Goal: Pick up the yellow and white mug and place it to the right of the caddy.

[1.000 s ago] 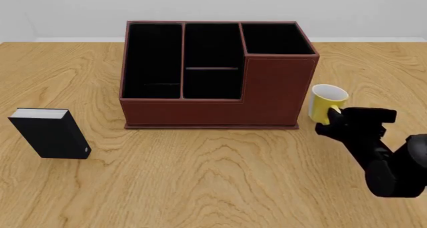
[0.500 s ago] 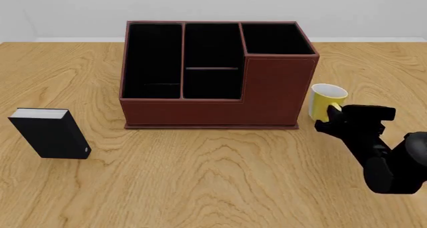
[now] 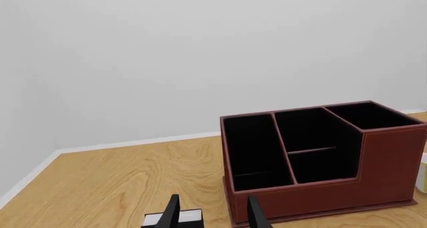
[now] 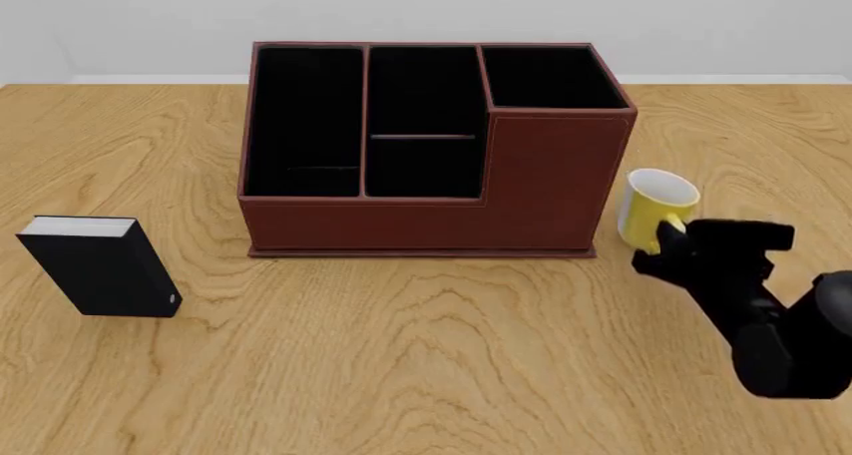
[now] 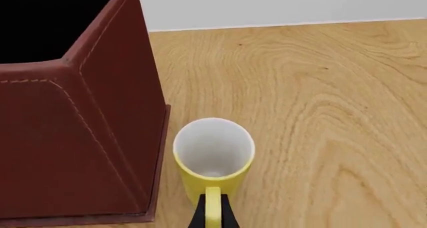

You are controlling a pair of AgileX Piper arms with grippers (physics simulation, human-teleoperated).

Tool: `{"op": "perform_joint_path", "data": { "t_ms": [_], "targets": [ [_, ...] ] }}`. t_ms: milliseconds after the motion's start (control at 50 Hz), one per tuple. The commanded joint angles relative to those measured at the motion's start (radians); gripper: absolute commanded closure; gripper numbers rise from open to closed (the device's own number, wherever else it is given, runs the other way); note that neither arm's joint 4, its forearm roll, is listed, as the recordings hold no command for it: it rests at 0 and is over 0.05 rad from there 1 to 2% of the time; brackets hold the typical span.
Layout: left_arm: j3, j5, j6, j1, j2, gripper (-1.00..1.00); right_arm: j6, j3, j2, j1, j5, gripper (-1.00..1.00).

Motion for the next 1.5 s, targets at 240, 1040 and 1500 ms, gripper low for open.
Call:
{"op": "perform_joint_path", "data": {
  "t_ms": [240,1040,1500],
  "targets": [
    [0.001,0.000,0.001,0.000,0.000,-1.00,-0.005,0.059,0.013,0.005,0.000,1.00],
    [-0.001,0.000,-0.001,-0.003,0.000,-1.00,-0.012,0.091,-0.026,-0.017,0.000,-1.00],
    [0.021,-0.021,-0.015,-0.012,0.000,-1.00,-0.099,0.337,-0.368,0.025,0.000,-1.00]
  ]
}}
